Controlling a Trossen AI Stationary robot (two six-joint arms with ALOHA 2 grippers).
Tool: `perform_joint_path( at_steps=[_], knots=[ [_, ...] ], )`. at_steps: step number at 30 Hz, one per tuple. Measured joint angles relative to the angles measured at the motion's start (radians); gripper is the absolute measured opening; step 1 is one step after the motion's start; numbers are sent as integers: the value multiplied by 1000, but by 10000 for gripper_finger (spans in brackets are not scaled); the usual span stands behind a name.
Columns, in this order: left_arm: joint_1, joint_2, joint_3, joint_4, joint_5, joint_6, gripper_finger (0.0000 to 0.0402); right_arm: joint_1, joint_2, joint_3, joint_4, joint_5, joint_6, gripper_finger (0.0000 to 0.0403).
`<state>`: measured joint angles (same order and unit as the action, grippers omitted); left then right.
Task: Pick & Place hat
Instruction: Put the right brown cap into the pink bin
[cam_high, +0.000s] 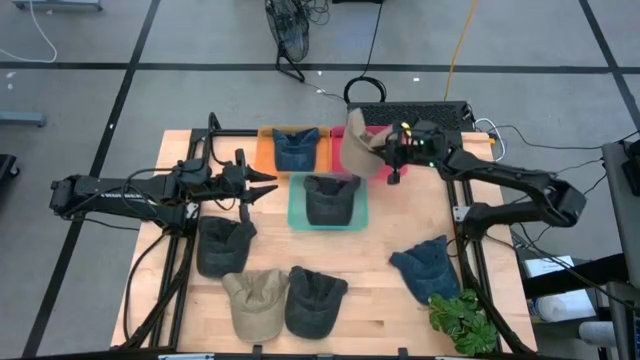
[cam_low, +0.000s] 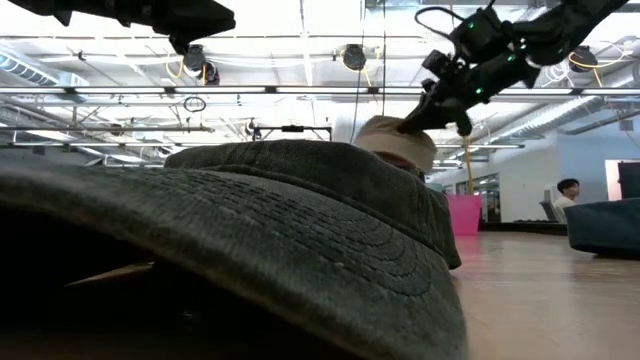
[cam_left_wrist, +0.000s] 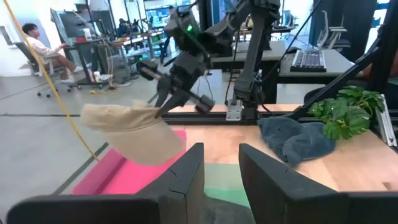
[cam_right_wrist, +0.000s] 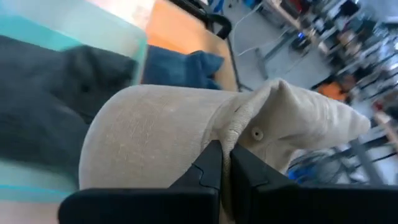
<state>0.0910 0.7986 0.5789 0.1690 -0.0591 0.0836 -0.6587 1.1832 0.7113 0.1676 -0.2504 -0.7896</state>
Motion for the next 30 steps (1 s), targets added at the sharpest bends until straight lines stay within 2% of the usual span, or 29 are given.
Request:
perform_joint_path(
  at_steps=[6, 13, 16, 19, 24, 30],
  knots=[
    [0, 0, 0, 15, 3, 11, 111, -61, 103, 0, 62, -16, -196, 0],
    [0, 21, 0, 17, 4, 66, 111, -139, 171, 0, 76, -28, -295, 0],
    [3, 50, 1, 35, 5, 107, 111, -142, 194, 0, 68, -67, -311, 0],
    [19, 87, 1, 64, 5, 134, 111, -129, 201, 0, 64, -59, -352, 0],
    [70, 134, 1, 146, 5, 138, 111, -122, 201, 0, 67, -43, -228, 0],
    [141, 143, 1, 197, 5, 60, 111, -122, 200, 0, 68, -42, -50, 0]
  ],
)
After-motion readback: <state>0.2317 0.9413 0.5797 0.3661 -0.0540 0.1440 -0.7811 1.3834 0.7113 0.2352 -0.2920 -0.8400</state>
